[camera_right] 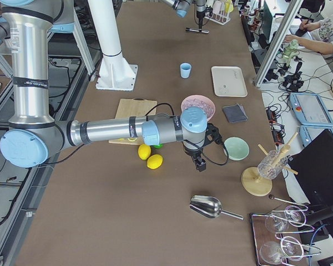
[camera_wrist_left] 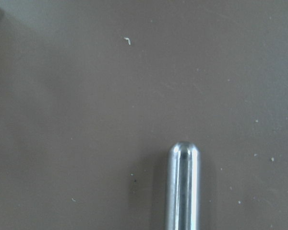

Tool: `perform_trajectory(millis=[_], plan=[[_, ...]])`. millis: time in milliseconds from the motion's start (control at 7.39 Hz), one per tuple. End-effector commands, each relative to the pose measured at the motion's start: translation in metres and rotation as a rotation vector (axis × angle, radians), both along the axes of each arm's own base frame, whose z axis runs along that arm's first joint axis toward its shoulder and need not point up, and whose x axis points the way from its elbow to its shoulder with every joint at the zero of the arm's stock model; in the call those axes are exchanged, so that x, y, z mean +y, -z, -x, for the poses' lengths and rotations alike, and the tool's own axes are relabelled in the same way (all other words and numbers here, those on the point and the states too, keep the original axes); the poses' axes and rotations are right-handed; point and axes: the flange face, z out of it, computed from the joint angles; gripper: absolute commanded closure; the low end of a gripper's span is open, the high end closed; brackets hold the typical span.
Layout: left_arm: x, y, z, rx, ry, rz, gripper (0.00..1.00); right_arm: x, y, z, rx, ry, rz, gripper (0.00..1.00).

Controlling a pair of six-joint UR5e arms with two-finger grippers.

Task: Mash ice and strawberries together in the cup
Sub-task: 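Grasp the metal pestle rod upright with the left gripper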

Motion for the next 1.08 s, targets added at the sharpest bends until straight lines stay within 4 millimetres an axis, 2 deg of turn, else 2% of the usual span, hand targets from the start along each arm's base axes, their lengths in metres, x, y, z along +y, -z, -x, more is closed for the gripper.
perform_trajectory(millis=[0, 271, 406, 676, 812, 947], plan=[[0.006, 0.003, -0.018, 0.009, -0.030, -0.016, 0.45, 0.000, 0.005, 0.001, -0.027, -0.001, -0.003, 0.01], [0.006, 0.007, -0.017, 0.008, -0.034, -0.041, 0.82, 0.002, 0.001, 0.002, -0.030, 0.000, 0.008, 0.01], [0.011, 0.002, -0.014, 0.010, -0.035, -0.055, 1.00, 0.001, 0.003, 0.002, -0.032, 0.001, 0.005, 0.01], [0.005, 0.025, -0.007, 0.045, -0.010, -0.109, 1.00, 0.001, 0.001, 0.002, -0.031, 0.002, 0.007, 0.01], [-0.014, 0.053, -0.003, 0.060, 0.012, -0.145, 1.00, 0.001, 0.001, 0.002, -0.031, 0.001, 0.008, 0.01], [-0.041, 0.096, -0.009, 0.061, 0.086, -0.195, 1.00, 0.002, 0.004, 0.002, -0.032, -0.001, 0.006, 0.01]])
